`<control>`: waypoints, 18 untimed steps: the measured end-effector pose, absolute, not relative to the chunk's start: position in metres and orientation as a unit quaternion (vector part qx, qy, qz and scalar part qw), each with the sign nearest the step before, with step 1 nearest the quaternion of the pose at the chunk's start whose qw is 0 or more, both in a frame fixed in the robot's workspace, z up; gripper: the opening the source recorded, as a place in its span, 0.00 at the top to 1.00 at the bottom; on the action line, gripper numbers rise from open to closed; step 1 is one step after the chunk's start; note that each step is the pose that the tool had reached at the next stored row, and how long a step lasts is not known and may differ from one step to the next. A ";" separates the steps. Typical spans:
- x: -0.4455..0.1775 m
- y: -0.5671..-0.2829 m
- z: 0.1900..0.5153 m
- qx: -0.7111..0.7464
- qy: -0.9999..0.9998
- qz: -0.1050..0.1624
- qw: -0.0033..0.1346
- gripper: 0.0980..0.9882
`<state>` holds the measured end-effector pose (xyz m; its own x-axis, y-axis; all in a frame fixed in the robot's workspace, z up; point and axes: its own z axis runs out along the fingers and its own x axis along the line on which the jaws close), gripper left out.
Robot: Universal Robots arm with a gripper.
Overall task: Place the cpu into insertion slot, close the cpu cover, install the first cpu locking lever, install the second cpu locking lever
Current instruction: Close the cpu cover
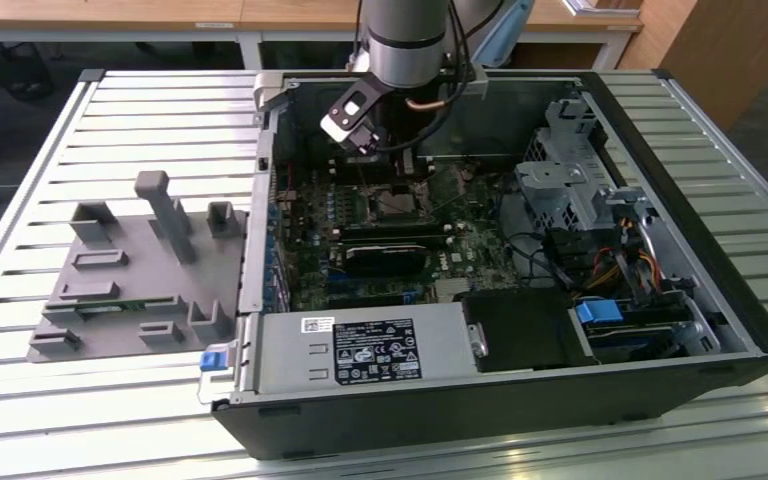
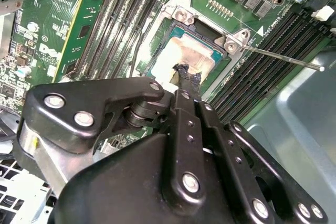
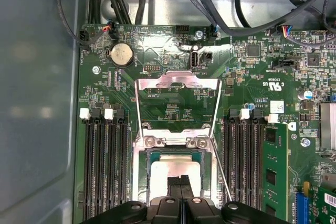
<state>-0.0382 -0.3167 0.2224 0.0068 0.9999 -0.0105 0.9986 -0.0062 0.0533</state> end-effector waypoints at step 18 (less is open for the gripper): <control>-0.038 -0.317 0.226 0.709 0.705 0.015 0.023 0.99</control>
<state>-0.0382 -0.3167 0.2265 0.0068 0.9999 -0.0104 0.9986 -0.0062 0.0534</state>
